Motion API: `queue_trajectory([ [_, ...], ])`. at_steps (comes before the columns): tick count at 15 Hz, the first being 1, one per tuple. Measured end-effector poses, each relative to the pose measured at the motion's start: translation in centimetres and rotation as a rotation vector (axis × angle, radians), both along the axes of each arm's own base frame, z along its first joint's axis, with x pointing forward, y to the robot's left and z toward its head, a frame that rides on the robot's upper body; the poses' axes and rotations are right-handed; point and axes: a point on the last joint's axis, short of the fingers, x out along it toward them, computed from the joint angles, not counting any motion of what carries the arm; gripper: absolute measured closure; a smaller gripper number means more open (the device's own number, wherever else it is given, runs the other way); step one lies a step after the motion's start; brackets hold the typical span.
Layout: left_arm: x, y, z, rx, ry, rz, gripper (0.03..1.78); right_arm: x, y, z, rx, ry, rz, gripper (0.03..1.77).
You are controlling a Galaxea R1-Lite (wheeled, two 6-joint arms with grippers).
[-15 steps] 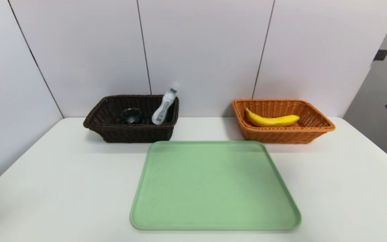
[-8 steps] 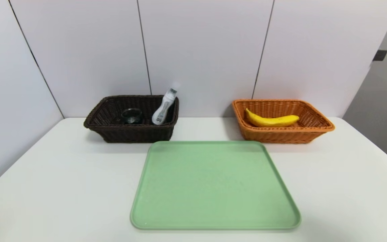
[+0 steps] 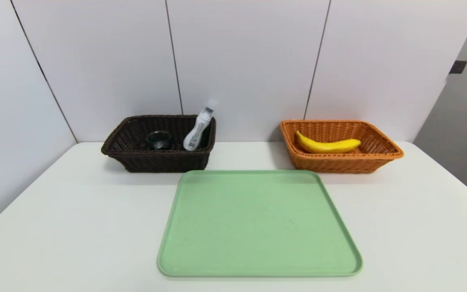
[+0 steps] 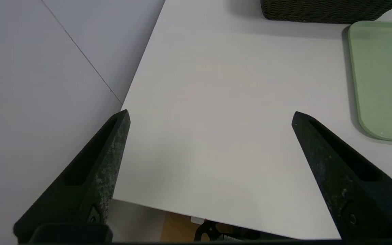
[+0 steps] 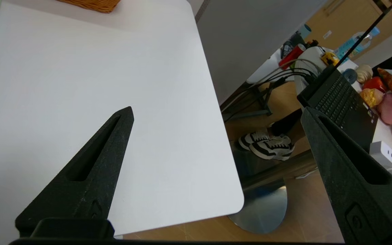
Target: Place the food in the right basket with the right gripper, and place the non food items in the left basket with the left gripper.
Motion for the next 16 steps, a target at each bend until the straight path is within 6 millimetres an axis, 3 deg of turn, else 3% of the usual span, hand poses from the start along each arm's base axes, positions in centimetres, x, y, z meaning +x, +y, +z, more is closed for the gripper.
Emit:
queue_trajectory([
  [5, -2.5, -0.2, -3.4, 0.021, -0.029, 0.033, 0.12, -2.5, 0.1, -3.3, 0.030, -0.065, -0.024, 0.11],
  [9, -3.6, -0.7, -5.8, 0.044, -0.034, 0.042, 0.12, -3.3, 0.1, -3.7, 0.055, -0.098, -0.032, 0.11],
  [16, -3.7, -0.9, -7.7, 0.049, -0.015, 0.016, 0.12, -5.3, -0.4, -4.9, 0.082, -0.054, 0.029, 0.10],
])
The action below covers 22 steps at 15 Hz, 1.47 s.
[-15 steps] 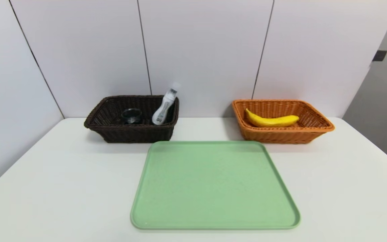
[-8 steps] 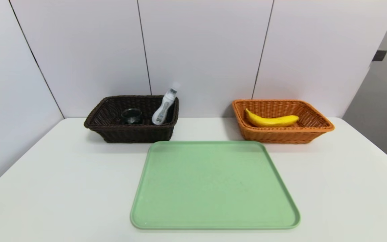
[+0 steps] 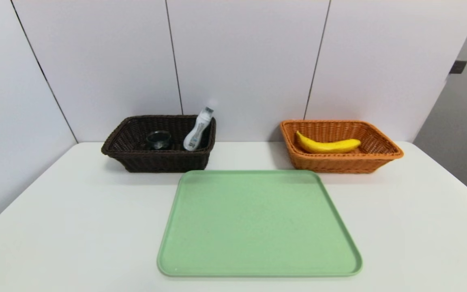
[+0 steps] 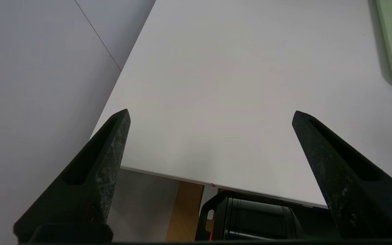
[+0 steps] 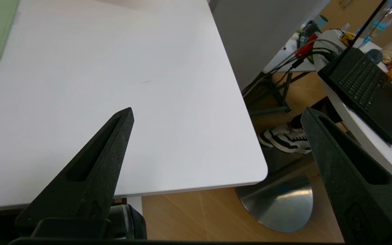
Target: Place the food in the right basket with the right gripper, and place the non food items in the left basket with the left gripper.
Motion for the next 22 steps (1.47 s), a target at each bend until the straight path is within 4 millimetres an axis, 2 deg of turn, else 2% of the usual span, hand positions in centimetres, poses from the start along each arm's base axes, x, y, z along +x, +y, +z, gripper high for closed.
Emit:
queue_trajectory([
  [3, 0.6, 0.0, -0.6, 0.001, -0.015, 0.000, 0.12, -0.3, 0.0, -0.5, 0.087, -0.097, -0.008, 0.10],
  [5, 1.6, 0.1, -1.5, 0.011, -0.011, -0.003, 0.12, 0.3, 0.1, -1.8, 0.096, -0.143, -0.009, 0.10],
  [8, 3.6, 0.2, -3.5, 0.050, -0.026, -0.017, 0.12, 1.3, 0.1, -4.3, 0.102, -0.212, -0.015, 0.10],
  [11, 5.6, 0.2, -6.1, 0.077, -0.082, -0.044, 0.12, 2.2, 0.1, -5.5, 0.120, -0.270, -0.016, 0.10],
  [14, 6.9, 0.1, -8.4, 0.115, -0.187, -0.136, 0.12, 4.5, 0.1, -7.4, 0.121, -0.335, -0.009, 0.10],
  [16, 7.1, -0.1, -8.9, 0.129, -0.255, -0.224, 0.12, 6.0, 0.2, -8.9, 0.114, -0.380, 0.010, 0.10],
  [18, 7.1, -0.3, -9.9, 0.117, -0.252, -0.323, 0.12, 7.0, 0.2, -10.2, 0.110, -0.417, 0.041, 0.10],
  [22, 7.1, -0.4, -11.7, 0.108, -0.233, -0.359, 0.12, 7.6, 0.4, -11.5, 0.124, -0.392, 0.123, 0.10],
])
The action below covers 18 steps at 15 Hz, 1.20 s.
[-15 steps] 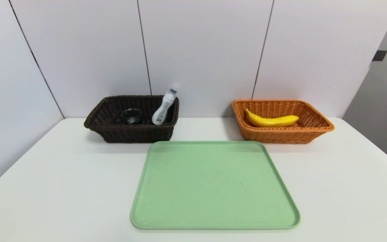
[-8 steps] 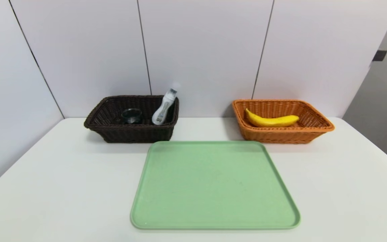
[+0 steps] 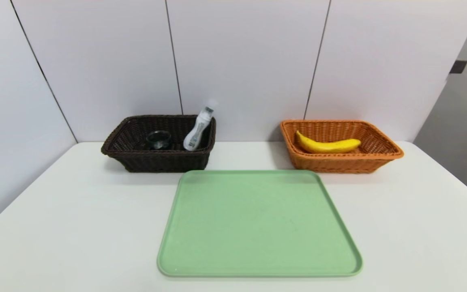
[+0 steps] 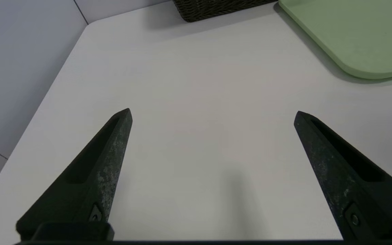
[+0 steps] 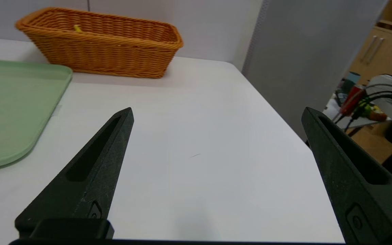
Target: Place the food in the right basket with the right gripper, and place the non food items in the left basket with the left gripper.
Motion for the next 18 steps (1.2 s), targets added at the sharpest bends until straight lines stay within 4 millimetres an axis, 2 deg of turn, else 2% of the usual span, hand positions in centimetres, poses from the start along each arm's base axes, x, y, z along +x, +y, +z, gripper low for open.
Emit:
queue_trajectory([
  [4, -0.3, 0.0, -0.7, -0.017, -0.034, 0.013, 0.12, 0.2, 0.4, -0.8, 0.004, 0.055, 0.192, 0.10],
  [7, -0.4, 0.0, -0.8, -0.024, -0.049, 0.014, 0.12, 0.3, 0.5, -1.6, 0.036, 0.119, 0.240, 0.10],
  [10, -0.4, 0.0, -0.8, -0.083, -0.047, 0.019, 0.12, 0.3, 0.5, -1.7, 0.141, 0.133, 0.238, 0.10],
  [18, -0.4, 0.1, -0.8, -0.133, -0.047, 0.052, 0.12, 0.2, 0.5, -1.7, 0.166, 0.124, 0.224, 0.10],
])
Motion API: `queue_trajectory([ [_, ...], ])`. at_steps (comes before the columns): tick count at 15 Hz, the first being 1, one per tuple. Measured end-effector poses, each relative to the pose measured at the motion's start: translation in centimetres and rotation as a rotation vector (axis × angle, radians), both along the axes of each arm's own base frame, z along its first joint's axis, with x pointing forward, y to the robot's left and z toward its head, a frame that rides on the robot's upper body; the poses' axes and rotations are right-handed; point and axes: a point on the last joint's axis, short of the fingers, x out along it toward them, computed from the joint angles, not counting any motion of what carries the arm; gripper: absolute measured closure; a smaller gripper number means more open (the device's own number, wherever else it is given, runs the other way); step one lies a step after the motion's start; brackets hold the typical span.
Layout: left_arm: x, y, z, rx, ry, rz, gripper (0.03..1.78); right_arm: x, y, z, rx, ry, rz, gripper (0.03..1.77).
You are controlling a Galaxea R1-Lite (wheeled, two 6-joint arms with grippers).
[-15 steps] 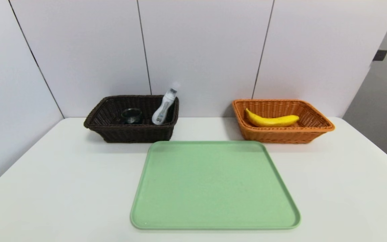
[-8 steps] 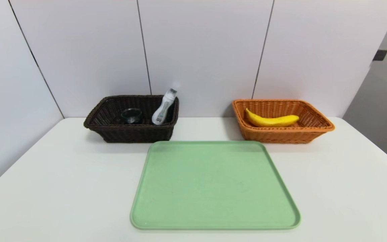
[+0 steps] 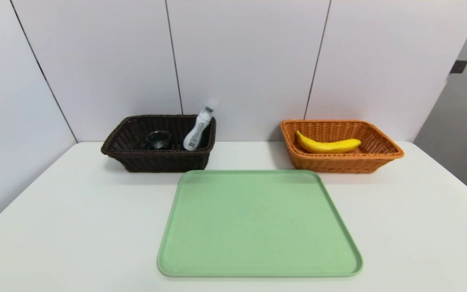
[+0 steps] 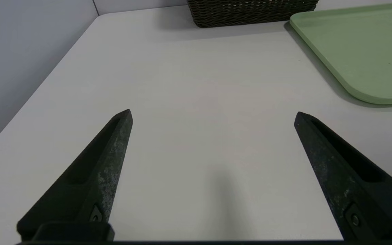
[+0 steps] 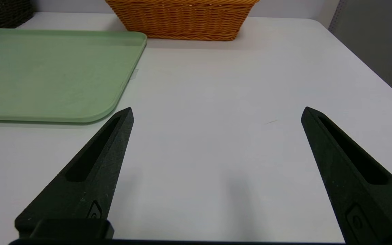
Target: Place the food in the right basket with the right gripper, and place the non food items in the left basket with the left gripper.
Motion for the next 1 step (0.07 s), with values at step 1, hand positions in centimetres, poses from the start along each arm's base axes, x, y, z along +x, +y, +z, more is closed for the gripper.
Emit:
queue_trajectory([
  [1, 0.00, 0.00, 0.00, 0.000, 0.000, 0.000, 0.12, 0.00, 0.00, 0.00, 0.000, 0.000, 0.000, 0.10],
])
